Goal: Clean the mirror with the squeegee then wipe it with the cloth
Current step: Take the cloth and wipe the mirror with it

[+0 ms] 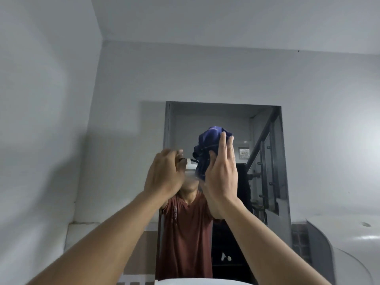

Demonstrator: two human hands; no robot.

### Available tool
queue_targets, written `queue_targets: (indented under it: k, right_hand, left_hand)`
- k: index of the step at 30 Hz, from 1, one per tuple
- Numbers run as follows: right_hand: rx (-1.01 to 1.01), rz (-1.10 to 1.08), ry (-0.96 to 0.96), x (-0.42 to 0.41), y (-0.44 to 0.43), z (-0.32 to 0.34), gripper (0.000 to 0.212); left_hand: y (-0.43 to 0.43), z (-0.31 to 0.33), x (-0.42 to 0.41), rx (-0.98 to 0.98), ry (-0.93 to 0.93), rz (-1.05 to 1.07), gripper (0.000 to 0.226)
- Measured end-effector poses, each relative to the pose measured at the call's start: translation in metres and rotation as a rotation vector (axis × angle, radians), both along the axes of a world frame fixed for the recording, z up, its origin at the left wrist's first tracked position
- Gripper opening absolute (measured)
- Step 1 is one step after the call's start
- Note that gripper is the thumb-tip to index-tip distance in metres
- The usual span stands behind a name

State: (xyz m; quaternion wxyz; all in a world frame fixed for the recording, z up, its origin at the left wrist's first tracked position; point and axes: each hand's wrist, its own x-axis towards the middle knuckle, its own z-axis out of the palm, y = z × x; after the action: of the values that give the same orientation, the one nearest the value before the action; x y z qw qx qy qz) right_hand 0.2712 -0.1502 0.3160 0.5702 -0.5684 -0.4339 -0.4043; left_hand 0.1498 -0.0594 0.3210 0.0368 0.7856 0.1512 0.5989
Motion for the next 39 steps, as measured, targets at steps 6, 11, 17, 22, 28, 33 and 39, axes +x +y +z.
queue_targets:
  k: [6,11,17,22,28,33,39]
  right_hand:
    - [-0.163,-0.211,-0.176,0.015,0.028,0.051,0.067]
    - [-0.268,-0.274,-0.303,0.015,0.051,0.078,0.065]
    - [-0.359,-0.392,-0.402,0.007,0.081,0.085,0.063]
    - [-0.400,-0.487,-0.505,0.003,0.094,0.094,0.074]
    - [-0.396,-0.511,-0.505,0.007,0.095,0.114,0.071]
    - [-0.347,-0.529,-0.445,0.024,0.083,0.124,0.068]
    - [-0.290,-0.552,-0.380,0.052,0.062,0.126,0.068]
  left_hand:
    - [0.039,-0.054,0.021,0.346,0.251,0.269,0.078]
    - [0.050,-0.066,0.035,0.363,0.324,0.302,0.090]
    - [0.054,-0.072,0.037,0.370,0.319,0.305,0.090]
    - [0.058,-0.074,0.039,0.395,0.301,0.323,0.086]
    - [0.062,-0.077,0.041,0.409,0.286,0.340,0.086]
    - [0.063,-0.077,0.042,0.407,0.286,0.345,0.086]
    - [0.064,-0.078,0.042,0.425,0.275,0.360,0.087]
